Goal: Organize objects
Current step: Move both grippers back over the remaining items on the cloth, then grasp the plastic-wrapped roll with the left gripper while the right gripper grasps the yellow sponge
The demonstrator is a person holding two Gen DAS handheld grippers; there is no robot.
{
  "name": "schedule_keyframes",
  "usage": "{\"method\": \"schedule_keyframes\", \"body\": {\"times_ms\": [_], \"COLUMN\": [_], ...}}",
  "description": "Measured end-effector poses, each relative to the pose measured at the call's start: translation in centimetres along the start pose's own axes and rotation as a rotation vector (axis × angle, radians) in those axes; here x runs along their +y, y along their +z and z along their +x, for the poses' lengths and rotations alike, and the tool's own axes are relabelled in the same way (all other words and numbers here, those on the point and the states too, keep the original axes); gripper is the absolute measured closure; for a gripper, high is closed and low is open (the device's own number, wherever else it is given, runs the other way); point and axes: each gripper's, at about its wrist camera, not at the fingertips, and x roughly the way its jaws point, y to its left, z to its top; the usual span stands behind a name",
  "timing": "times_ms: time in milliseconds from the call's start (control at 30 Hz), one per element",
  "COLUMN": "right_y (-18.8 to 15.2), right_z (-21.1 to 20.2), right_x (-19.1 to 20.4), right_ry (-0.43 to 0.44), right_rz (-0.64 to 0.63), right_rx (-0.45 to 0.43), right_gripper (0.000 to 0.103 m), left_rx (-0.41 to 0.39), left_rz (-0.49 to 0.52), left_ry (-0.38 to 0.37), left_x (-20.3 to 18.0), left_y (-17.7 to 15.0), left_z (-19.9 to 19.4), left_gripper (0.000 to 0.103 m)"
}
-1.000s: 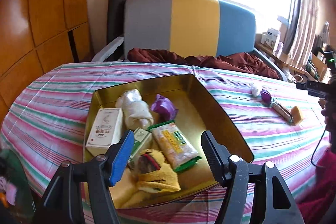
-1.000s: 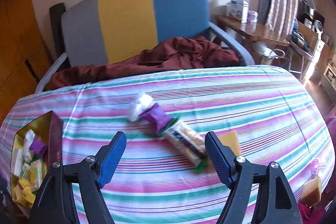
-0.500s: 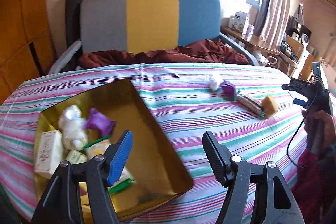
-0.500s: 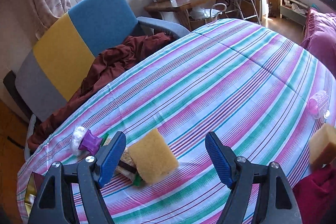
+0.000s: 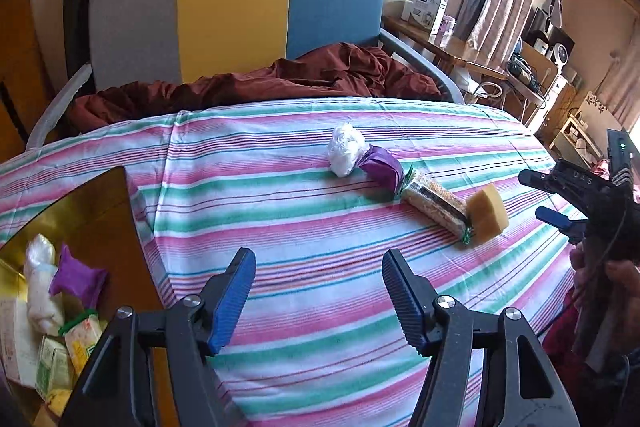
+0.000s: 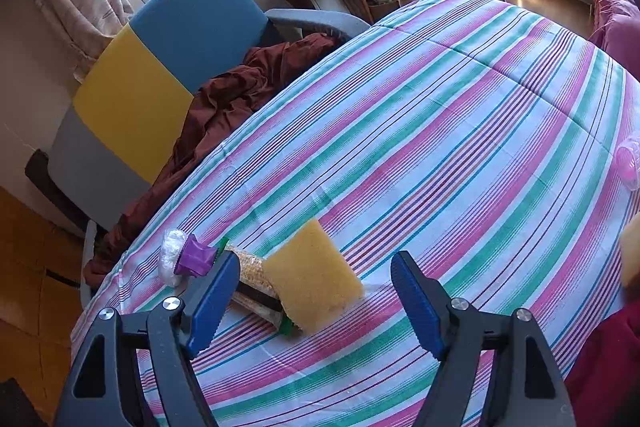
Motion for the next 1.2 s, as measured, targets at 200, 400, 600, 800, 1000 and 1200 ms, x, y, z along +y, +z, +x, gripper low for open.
{"method": "schedule_keyframes", "body": {"times_ms": [200, 400, 600, 800, 1000, 1200], "right_y": [-0.1, -0.1, 0.0, 0.1, 0.2, 0.4], "right_z": [0.2, 0.4, 0.6, 1.0, 1.2, 1.7], "right_x": [0.2, 0.3, -0.1, -0.6, -1.0, -1.6], "right_ry": [0.029, 0.046, 0.054, 0.054, 0.035, 0.010], "right_rz": [0.001, -0.001, 0.019, 0.044, 0.056, 0.073], "right_rx": [0.020, 0.039, 0.046, 0.062, 0.064, 0.070], "right_gripper": [0.024, 0.024, 0.024, 0.024, 0.024, 0.024], "left_rx": [0.024, 0.042, 0.078, 0.118, 0.205, 0.170], "left_rz": [-0.014, -0.031, -0.069, -0.125, -0.135, -0.143], "left_ry": [0.004, -0.018, -0.052, -0.082, -0.084, -0.084], "left_x": [-0.1, -0.6, -0.6, -0.7, -1.2, 0.0], "left_y": [3.3, 6.7, 9.3, 11.0, 10.9, 9.1], "left_z": [3.9, 8.5, 13.0, 16.5, 20.2, 18.6], "left_gripper": [0.044, 0.050, 0.049, 0.042, 0.061, 0.069]}}
